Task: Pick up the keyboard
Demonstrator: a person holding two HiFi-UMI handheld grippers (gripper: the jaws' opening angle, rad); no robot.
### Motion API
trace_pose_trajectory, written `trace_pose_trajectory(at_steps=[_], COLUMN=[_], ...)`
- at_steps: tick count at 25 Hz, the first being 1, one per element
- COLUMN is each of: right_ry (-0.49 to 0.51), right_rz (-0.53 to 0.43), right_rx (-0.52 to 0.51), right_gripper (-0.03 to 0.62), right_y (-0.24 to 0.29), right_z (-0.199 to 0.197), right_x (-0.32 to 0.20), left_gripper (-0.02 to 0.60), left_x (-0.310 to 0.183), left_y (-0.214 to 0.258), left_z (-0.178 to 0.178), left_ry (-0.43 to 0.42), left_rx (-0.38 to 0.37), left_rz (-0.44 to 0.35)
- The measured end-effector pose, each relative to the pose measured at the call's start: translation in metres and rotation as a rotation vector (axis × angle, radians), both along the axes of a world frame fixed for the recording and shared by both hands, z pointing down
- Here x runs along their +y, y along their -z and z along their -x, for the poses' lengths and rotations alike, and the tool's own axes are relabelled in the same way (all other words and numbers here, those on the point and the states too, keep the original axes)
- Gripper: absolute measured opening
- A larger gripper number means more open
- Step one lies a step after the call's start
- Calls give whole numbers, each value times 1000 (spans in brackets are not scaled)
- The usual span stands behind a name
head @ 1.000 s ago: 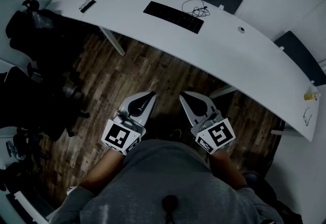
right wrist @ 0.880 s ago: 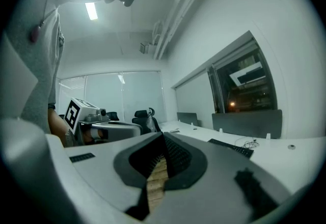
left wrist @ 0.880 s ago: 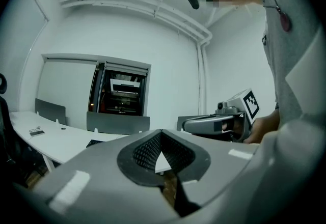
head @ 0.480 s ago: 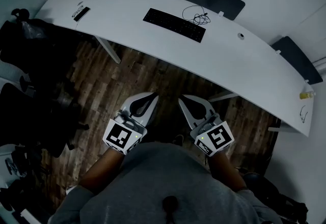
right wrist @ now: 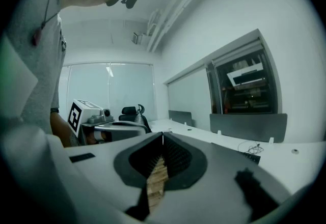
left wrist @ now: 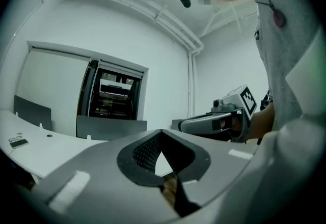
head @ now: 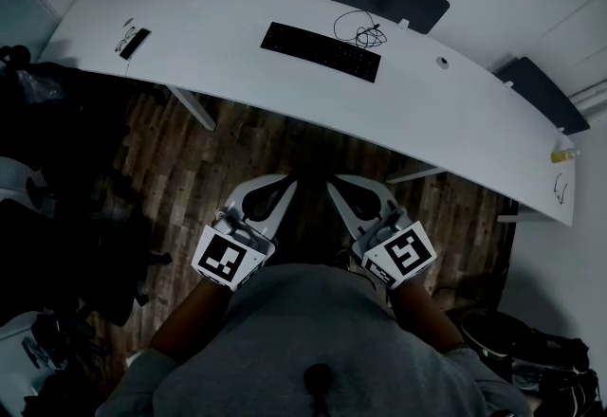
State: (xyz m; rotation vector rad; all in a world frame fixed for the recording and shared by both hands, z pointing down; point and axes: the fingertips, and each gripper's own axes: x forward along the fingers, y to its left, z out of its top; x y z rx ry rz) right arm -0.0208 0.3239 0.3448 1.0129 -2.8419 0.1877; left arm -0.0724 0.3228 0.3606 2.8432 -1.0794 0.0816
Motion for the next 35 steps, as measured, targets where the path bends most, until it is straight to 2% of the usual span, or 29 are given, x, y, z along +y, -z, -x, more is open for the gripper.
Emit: trace_pose_trajectory(at_steps=[3,7,10,14,19,23,27,33,35], right_ry=[-27,-50,-43,-34,-33,-33,-31,-31,-30], right_rz=[0,4,18,30,42,39,46,27,23], right_rx=[-4,-3,-11,-2,7,4,-1,-23,-22], right_gripper=[15,16,17,17,15,15,15,16,16], right_y=[-1,-5,-8,-11,-17,-21,-23,-17,-19], right_z=[18,41,57,66,65,59,52,36,28], right_x=[-8,-14,-15,-16,-25,-44,-69,-102,-114], left_gripper=[8,8,8,8,8,6,8,8,8], left_x=[-7,-13,-17,-22,-30,-45,-67,-97,-110], left_y=[5,1,0,-8,-14,-12,-12,-11,-12], left_z=[17,45,62,75,77,72,66,51,43], left_ry=[-17,-36,-28,-17,-21,0,2,12,7], left_rx=[20,-5,13,-6,-23,3,-23,-29,-38], left_rz=[22,2,22,43,46,58,25,68,60])
